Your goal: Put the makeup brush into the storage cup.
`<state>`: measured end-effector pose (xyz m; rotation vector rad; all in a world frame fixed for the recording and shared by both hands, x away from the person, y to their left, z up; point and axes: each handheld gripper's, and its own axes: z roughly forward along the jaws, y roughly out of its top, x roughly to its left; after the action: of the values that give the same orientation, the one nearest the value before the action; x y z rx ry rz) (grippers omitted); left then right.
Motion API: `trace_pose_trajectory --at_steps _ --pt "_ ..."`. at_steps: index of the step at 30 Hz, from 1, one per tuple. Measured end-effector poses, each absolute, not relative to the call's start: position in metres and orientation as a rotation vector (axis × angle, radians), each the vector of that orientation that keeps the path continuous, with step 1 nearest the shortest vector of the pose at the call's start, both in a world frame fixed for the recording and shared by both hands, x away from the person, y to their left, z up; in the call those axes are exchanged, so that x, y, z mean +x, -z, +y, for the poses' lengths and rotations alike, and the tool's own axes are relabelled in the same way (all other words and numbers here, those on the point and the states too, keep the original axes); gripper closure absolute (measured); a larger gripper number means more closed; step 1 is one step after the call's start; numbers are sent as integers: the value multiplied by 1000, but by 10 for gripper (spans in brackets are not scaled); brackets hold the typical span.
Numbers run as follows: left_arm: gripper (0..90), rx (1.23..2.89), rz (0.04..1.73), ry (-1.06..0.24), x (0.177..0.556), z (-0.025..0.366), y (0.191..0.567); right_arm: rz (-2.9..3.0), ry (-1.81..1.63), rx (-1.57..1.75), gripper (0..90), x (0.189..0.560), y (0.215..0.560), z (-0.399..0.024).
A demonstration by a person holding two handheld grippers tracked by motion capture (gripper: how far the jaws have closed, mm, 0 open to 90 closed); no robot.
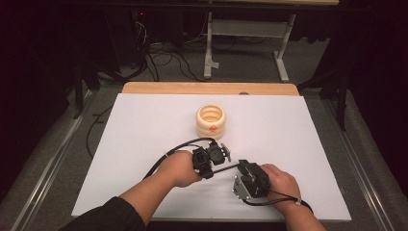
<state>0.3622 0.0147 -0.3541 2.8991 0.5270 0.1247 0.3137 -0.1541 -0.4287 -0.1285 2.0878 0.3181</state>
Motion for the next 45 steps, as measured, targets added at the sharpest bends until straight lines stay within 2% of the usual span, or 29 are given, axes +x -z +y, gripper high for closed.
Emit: trace_pose_trajectory --at_steps 45 --pt "834 2903 511 -141 361 4 356 2071 -323 -244 813 309 428 -150"
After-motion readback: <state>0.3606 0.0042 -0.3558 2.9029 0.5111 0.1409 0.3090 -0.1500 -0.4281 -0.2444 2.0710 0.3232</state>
